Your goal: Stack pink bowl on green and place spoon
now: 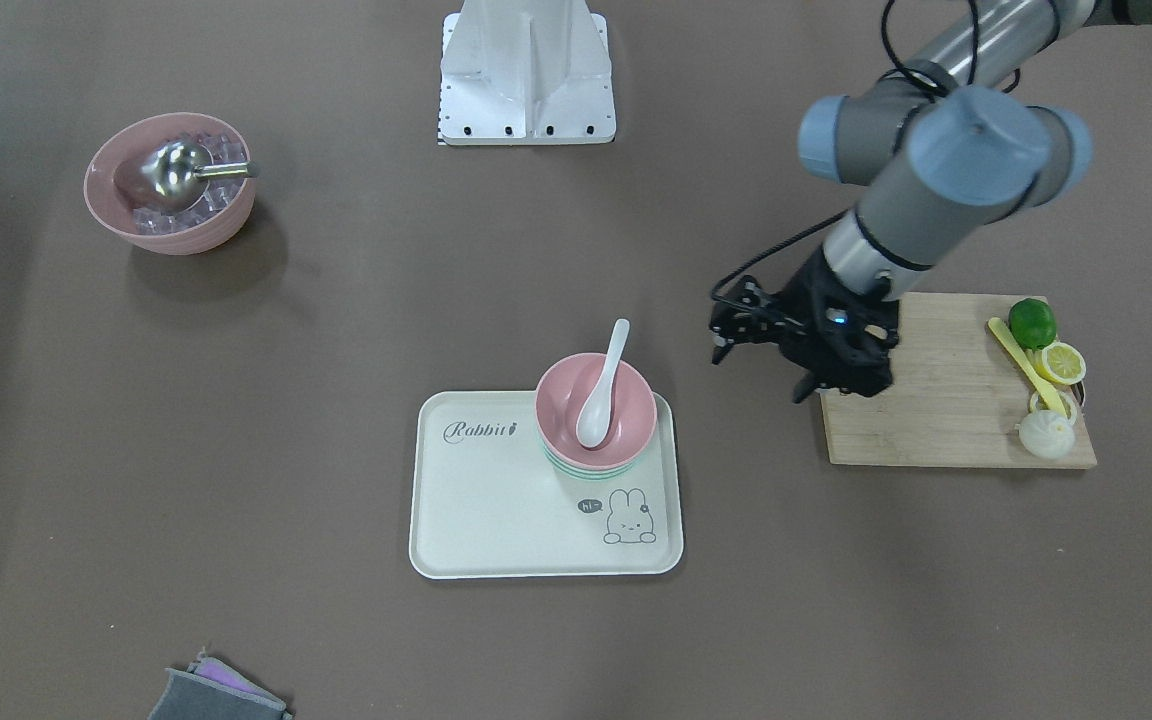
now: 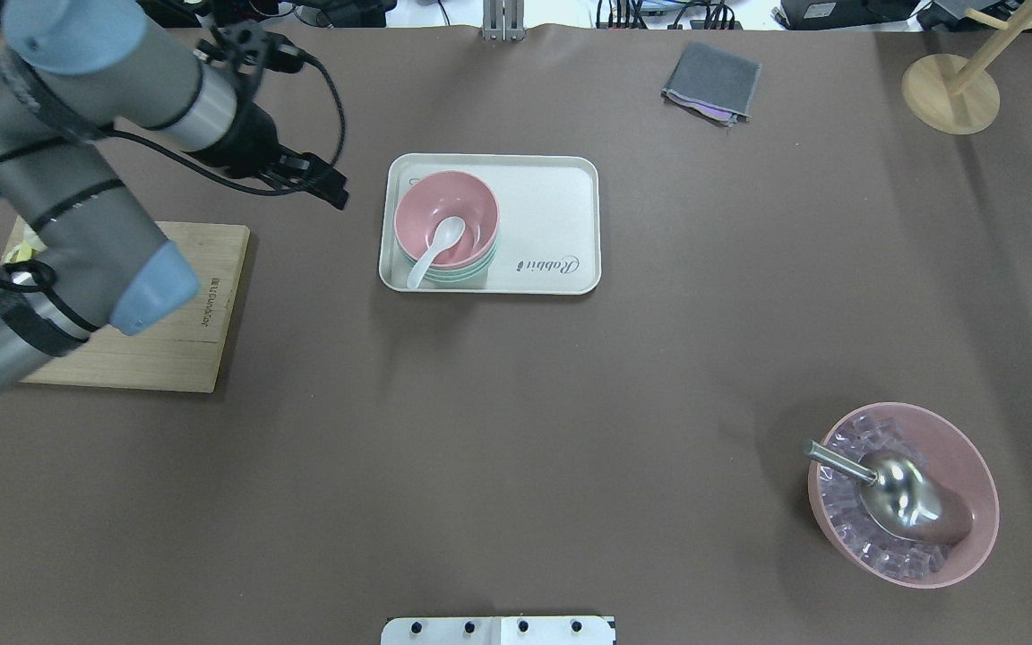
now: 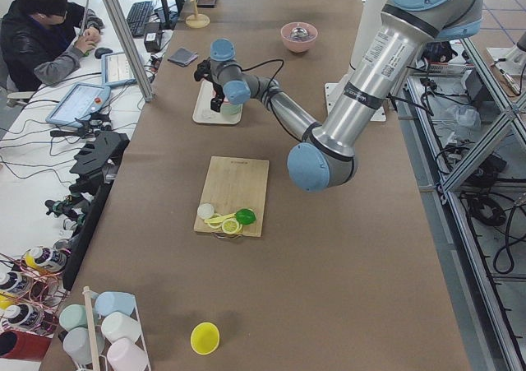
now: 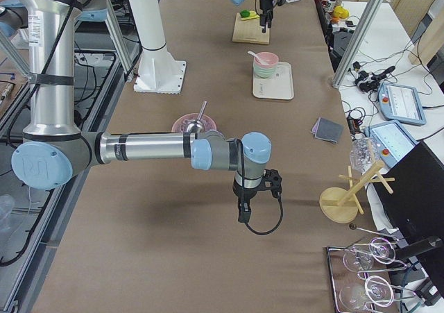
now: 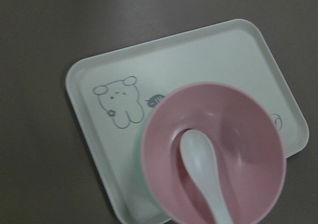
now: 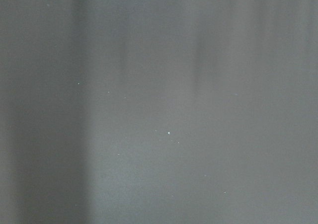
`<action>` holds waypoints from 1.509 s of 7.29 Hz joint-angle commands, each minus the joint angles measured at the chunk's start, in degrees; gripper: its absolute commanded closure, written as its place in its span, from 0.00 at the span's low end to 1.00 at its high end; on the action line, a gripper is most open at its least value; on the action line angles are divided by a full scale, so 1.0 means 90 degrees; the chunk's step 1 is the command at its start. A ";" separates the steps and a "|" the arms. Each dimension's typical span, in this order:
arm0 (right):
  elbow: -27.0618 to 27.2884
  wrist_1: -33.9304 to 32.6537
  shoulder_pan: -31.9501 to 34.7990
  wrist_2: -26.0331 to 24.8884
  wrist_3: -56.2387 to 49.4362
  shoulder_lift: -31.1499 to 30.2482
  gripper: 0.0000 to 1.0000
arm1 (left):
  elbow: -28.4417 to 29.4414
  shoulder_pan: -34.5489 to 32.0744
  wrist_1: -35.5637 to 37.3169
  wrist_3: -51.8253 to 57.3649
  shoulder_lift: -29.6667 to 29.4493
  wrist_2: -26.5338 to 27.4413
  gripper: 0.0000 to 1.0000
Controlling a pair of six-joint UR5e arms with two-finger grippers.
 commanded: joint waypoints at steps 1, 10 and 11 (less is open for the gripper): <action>0.0004 -0.0066 0.0106 0.0009 -0.0002 -0.0046 0.00 | -0.0130 -0.1140 0.0487 0.1652 0.0997 -0.0586 0.02; -0.0025 -0.0027 0.0106 0.0019 0.0008 -0.0046 0.00 | 0.0384 -0.2912 0.0781 0.4257 0.2976 -0.0782 0.02; -0.0025 -0.0018 0.0106 0.0019 0.0008 -0.0046 0.00 | 0.0387 -0.2912 0.0810 0.4247 0.3053 -0.0947 0.02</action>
